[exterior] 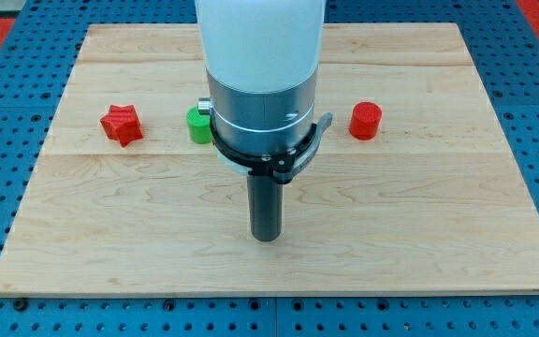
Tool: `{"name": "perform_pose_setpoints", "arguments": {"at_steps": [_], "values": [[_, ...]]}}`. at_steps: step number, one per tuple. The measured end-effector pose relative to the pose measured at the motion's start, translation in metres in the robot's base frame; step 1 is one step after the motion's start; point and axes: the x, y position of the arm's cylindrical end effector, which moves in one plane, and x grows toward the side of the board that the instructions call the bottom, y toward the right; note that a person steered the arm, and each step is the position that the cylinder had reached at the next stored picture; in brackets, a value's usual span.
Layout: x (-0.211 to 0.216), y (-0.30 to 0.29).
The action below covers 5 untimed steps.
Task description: Slide green star a bit left
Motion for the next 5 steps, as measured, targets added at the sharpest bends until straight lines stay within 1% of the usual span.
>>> {"name": "perform_pose_setpoints", "arguments": {"at_steps": [4,5], "values": [[0.000,-0.003],[-0.027,-0.004]]}}
